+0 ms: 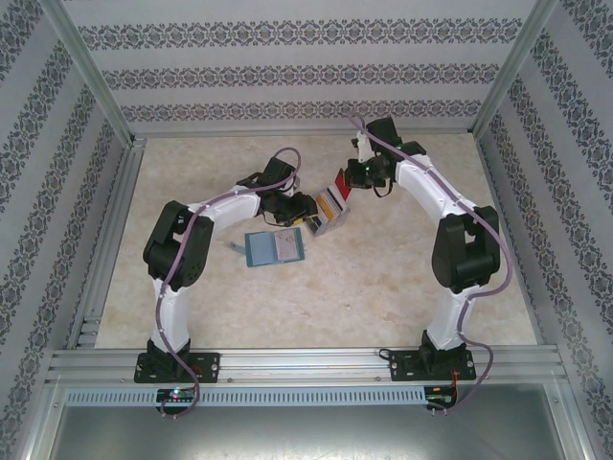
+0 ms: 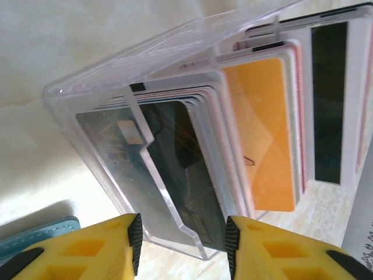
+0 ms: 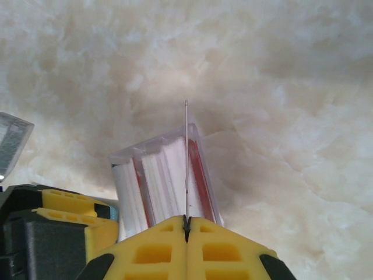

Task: Put the credit cards into the card holder
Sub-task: Pick up the credit card from the storage box, then insert the credit card into the card slot.

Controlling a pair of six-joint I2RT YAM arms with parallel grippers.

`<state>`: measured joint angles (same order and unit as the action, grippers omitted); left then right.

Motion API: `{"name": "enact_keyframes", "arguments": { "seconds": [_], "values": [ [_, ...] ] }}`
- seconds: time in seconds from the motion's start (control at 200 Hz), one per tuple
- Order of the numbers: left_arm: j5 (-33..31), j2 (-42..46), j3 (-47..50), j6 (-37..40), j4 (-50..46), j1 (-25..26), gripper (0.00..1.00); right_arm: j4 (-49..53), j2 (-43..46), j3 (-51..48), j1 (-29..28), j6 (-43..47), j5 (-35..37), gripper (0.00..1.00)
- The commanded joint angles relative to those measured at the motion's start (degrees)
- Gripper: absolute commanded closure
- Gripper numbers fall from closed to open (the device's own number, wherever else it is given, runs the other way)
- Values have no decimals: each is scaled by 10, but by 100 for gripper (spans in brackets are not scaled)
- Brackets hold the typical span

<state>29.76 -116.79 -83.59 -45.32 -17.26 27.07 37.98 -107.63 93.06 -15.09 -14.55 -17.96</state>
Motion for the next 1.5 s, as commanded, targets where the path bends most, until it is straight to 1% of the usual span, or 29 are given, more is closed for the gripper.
{"name": "enact_keyframes", "arguments": {
  "seconds": [0.0, 0.225, 0.41, 0.55, 0.629, 0.859, 1.024, 1.239, 1.324, 1.494],
  "values": [
    [-14, 40, 11, -1, 19, 8, 56, 0, 43, -7, 4, 11, 19, 93],
    [-33, 80, 46, 5, 36, 7, 56, -35, 105, -55, -6, -10, 9, 93],
    [-44, 130, 101, 1, 56, 1, 56, -75, 147, -100, -32, -39, -17, 92],
    [-20, 166, 147, -16, 64, -14, 56, -123, 168, -141, -61, -67, -38, 92],
    [-19, 190, 179, -21, 68, -21, 56, -156, 177, -165, -81, -84, -45, 92],
    [-37, 247, 253, -15, 49, -54, 57, -213, 176, -208, -128, -124, -57, 92],
    [-39, 276, 287, -17, 39, -78, 57, -237, 171, -232, -151, -139, -54, 92],
    [-77, 324, 326, -12, 10, -101, 57, -297, 176, -286, -184, -175, -49, 92],
    [-76, 335, 347, -19, 18, -114, 58, -333, 176, -310, -196, -194, -45, 92],
    [-70, 335, 374, -30, 33, -132, 58, -429, 165, -358, -202, -262, -75, 92]
  ]
}}
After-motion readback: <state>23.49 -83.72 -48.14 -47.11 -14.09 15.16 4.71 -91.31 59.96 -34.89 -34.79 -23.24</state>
